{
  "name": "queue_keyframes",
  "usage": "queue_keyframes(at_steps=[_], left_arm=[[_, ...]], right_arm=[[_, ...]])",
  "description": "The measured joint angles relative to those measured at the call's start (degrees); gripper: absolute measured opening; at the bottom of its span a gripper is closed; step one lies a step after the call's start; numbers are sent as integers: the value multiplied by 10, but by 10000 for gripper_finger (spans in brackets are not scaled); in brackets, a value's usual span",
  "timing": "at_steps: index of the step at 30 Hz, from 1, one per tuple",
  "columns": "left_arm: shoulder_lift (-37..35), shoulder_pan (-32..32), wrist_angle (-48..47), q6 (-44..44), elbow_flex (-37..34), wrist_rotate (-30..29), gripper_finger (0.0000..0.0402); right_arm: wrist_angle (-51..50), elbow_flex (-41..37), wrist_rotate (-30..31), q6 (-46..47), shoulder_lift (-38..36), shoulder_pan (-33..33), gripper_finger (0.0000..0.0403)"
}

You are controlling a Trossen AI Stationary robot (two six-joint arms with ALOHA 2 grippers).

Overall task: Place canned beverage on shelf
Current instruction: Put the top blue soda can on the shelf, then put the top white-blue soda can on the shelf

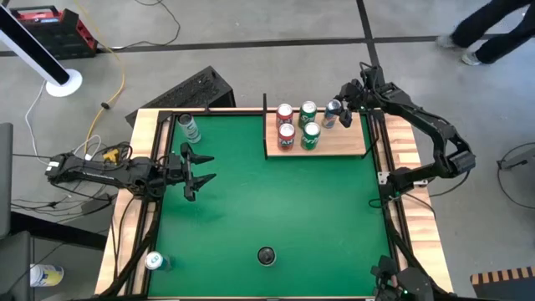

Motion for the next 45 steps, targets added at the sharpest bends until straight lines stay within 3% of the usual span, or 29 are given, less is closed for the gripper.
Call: queue_keyframes(at_steps=[10,22,31,37,45], left_arm=[[0,0,0,-1,0,0,264],[0,0,0,-1,0,0,264],[0,0,1,-1,0,0,264],[0,0,-23,1,27,-5,264],[1,0,-178,-6,106,-25,264]], right_arm=[[4,-1,9,0,0,0,339],[25,-1,15,6,-18,0,341],[47,-1,-4,49,-76,15,341],[63,0,-37,92,-141,84,341],[59,0,-24,112,-197,276,341]])
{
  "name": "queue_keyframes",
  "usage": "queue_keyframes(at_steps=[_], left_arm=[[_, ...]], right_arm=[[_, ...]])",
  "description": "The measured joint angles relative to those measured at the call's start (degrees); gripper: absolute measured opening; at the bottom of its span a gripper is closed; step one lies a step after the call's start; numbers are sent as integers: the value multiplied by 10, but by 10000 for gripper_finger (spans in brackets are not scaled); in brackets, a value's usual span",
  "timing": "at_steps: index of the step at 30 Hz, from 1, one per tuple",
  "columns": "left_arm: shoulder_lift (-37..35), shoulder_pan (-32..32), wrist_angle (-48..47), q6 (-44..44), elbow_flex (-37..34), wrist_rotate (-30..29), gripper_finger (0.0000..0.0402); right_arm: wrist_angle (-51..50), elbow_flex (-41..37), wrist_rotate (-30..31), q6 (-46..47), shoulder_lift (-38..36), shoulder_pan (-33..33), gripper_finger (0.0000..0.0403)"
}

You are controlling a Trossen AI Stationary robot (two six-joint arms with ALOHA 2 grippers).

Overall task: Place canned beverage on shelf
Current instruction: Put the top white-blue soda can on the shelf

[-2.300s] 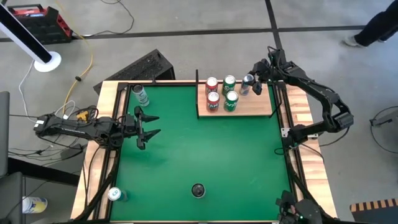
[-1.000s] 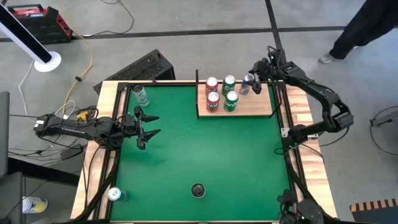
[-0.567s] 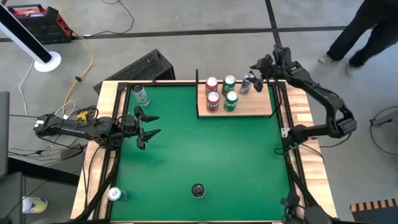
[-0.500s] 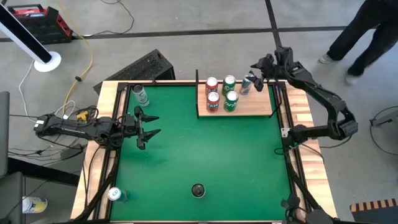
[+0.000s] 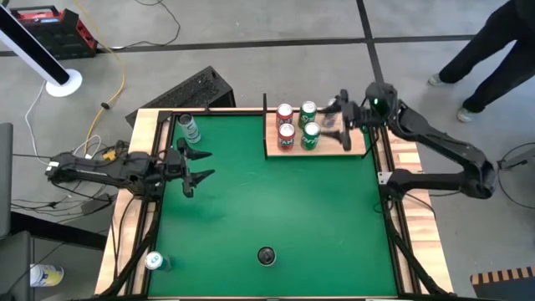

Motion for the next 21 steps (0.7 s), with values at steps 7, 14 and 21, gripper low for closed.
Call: queue_keyframes(at_steps=[7,14,21], left_arm=[[3,0,-54,-15,32,-18,264],[58,-1,-48,-19,34,58,264],[91,47,-96,-17,83,-170,264]], right_arm=[[3,0,106,12,0,185,340],[1,0,193,70,24,319,340],[-21,0,299,122,51,393,340]])
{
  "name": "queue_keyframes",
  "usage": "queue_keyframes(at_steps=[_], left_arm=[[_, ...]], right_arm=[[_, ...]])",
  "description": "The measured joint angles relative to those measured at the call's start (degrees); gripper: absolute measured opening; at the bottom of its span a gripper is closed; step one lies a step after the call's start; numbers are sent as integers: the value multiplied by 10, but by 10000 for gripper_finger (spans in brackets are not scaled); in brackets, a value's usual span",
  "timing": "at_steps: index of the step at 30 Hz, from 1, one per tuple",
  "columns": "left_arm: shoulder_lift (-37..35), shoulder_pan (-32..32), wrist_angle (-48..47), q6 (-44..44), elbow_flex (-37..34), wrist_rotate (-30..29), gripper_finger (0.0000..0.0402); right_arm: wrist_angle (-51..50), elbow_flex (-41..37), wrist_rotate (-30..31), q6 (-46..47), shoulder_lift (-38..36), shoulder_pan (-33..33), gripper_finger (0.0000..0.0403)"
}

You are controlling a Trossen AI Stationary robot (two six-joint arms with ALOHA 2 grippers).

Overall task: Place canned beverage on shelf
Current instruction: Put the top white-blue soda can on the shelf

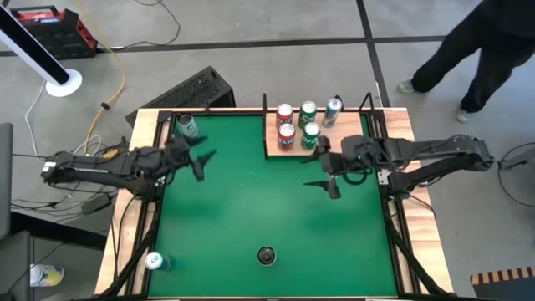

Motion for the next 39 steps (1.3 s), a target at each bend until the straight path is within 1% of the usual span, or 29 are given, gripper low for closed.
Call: queue_keyframes(at_steps=[2,4,6,8,10,12,15,17,21,24,31,34,39], left_arm=[[12,47,-32,4,24,0,264],[30,106,-70,-2,53,30,264],[53,175,-122,-19,85,48,264],[83,246,-177,-36,118,48,264],[113,311,-227,-62,148,52,264],[142,367,-260,-72,174,77,264],[186,430,-303,-84,207,110,264],[213,459,-323,-92,224,128,264],[259,496,-348,-98,248,151,264],[281,507,-355,-92,257,151,264],[310,524,-361,-92,258,157,264],[319,525,-362,-95,258,165,264],[328,524,-363,-97,254,163,264]], right_arm=[[-8,0,29,3,8,14,340],[-20,0,55,4,15,25,340],[-21,0,74,4,20,32,340],[-29,0,92,11,22,34,340],[-39,0,99,23,22,34,340],[-47,0,100,30,22,33,340],[-58,0,100,38,22,33,340],[-60,0,100,39,22,33,340],[-67,0,100,38,22,33,340],[-68,0,100,35,22,33,340],[-67,0,100,14,22,28,340],[-67,0,100,14,22,21,340],[-69,0,100,12,22,11,340]])
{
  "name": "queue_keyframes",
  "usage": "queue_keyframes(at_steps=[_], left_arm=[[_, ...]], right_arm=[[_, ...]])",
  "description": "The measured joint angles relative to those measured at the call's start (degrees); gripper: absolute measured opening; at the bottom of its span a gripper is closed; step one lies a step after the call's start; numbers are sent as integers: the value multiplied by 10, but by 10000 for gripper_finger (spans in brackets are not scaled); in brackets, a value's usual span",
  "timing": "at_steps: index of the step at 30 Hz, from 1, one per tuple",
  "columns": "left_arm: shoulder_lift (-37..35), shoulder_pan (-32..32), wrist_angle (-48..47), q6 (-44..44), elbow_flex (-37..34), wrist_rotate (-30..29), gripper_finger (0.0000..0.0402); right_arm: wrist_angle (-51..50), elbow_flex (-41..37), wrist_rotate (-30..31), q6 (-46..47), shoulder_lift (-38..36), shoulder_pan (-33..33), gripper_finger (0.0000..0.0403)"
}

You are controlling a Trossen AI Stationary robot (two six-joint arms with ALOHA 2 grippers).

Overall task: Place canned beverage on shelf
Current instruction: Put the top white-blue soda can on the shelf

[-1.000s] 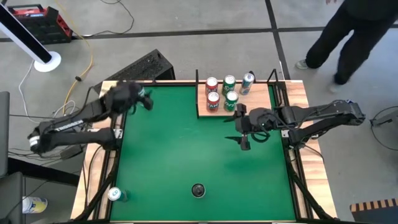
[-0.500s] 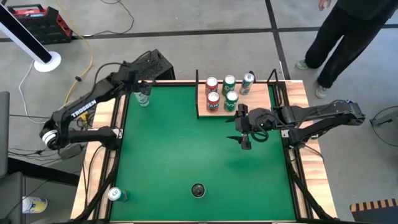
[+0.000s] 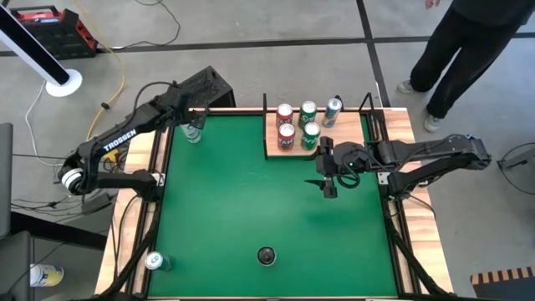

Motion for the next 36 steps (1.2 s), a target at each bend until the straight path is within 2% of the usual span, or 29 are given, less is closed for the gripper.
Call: queue_keyframes(at_steps=[7,36], left_arm=[[0,0,2,-9,-28,-20,264],[0,-1,-41,28,-30,9,249]], right_arm=[[-8,0,0,-8,0,-4,340],[-11,0,0,22,0,-5,340]])
